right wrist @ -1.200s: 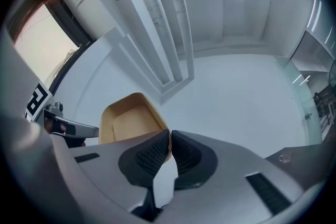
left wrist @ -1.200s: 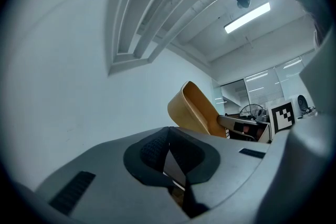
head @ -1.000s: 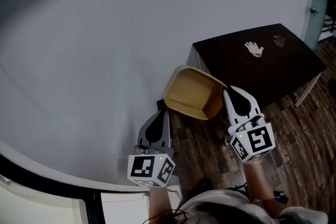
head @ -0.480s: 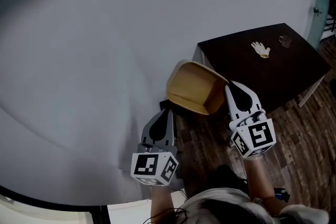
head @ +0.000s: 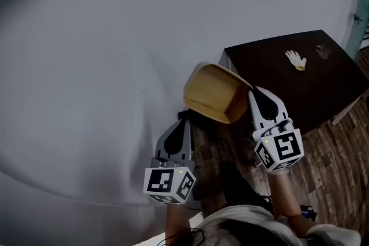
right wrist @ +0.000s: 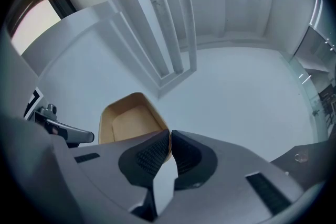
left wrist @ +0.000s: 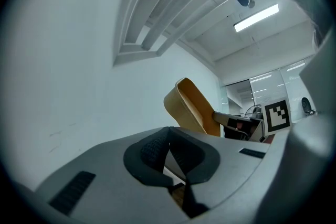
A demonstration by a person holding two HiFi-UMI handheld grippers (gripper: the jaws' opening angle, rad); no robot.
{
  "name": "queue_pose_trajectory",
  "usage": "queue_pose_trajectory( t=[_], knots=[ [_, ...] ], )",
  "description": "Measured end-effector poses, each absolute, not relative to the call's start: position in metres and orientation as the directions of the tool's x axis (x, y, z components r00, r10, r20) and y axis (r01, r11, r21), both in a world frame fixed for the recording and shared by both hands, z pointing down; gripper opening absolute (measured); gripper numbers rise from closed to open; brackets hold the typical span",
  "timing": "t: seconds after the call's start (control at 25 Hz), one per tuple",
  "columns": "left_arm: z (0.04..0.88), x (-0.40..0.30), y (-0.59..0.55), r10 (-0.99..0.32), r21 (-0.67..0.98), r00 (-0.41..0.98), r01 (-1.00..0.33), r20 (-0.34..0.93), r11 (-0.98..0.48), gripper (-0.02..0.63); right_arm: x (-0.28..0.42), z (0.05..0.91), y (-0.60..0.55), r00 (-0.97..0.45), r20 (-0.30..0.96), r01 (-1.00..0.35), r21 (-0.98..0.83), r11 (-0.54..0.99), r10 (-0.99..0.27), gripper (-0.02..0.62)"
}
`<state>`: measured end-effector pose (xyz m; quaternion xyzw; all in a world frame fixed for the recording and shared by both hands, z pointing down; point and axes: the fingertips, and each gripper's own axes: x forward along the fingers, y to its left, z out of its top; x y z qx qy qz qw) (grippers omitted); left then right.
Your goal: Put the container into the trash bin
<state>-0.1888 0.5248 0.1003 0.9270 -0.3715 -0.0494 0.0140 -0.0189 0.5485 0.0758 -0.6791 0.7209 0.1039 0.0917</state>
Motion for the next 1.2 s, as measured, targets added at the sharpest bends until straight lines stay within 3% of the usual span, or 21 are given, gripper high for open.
queue_pose_trajectory(
  t=[1.2],
  knots=[
    [0.104, -0.060, 0.228, -0.738, 0.051, 0.674, -0.737, -0.030, -0.674, 0.020, 0.102, 0.090, 0.247, -0.144, -0.231, -0.988, -0.019, 0.152, -0.962, 0.025]
  ],
)
